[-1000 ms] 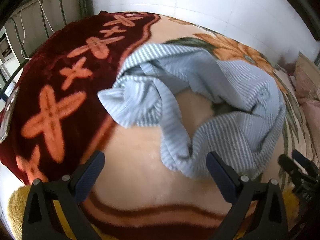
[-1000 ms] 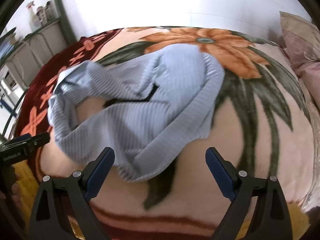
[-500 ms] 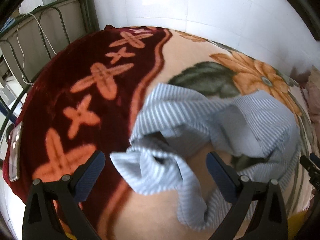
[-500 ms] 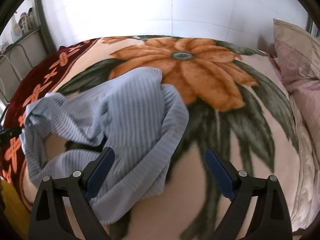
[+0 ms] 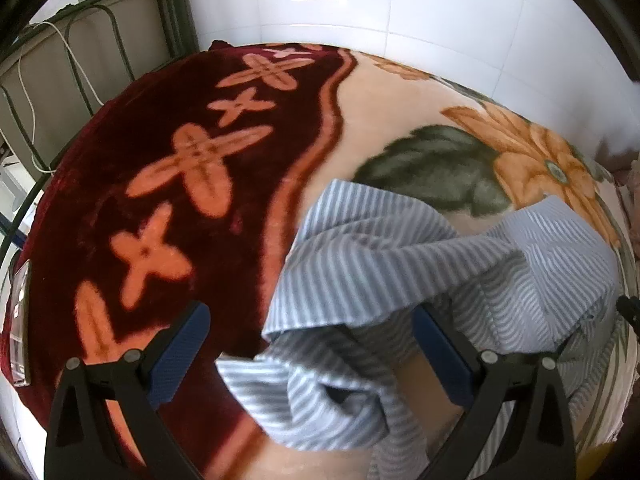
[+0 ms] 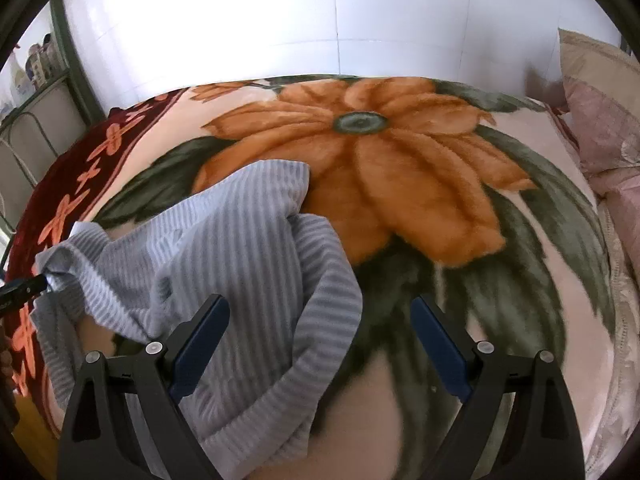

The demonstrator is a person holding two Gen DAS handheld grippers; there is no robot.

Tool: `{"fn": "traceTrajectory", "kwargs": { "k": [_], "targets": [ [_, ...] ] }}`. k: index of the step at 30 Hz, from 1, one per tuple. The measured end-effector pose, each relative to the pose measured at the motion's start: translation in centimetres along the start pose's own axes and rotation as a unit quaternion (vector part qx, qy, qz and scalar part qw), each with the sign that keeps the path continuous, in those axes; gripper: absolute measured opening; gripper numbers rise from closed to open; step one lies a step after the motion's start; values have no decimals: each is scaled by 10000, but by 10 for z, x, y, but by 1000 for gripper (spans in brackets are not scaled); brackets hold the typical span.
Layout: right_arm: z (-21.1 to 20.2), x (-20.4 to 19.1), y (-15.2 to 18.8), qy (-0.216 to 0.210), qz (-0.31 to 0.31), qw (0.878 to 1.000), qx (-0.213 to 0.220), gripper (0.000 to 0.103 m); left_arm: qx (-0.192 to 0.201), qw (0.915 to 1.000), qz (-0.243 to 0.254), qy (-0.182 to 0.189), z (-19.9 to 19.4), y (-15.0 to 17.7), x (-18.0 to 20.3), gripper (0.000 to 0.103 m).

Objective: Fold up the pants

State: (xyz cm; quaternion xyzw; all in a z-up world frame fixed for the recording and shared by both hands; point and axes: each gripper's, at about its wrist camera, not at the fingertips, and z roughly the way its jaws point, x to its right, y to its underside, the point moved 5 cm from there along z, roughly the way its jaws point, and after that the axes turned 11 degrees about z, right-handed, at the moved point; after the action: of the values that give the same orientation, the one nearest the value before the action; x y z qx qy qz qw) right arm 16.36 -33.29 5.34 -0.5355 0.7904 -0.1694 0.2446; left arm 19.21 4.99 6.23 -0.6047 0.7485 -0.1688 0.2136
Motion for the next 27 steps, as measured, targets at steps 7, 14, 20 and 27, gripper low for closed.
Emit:
{"fn": "traceTrajectory", "kwargs": {
  "k": [7,14,20,27],
  "targets": [
    [18,15,6,-870,1064,9896,-429,85,15,9998,147,154,18,-13,14,101],
    [-11,33,0,-538,874,9947,-78,85,-36,9994,233,240,30,-18,14,49],
    [-12,44,-12,-291,701,9971,8,85,150,9991,-152,373,16,-17,-11,14],
    [31,24,-17,-283,283,9981,-463,71,53,9995,-144,-274,2,-4,-54,12]
  ]
}}
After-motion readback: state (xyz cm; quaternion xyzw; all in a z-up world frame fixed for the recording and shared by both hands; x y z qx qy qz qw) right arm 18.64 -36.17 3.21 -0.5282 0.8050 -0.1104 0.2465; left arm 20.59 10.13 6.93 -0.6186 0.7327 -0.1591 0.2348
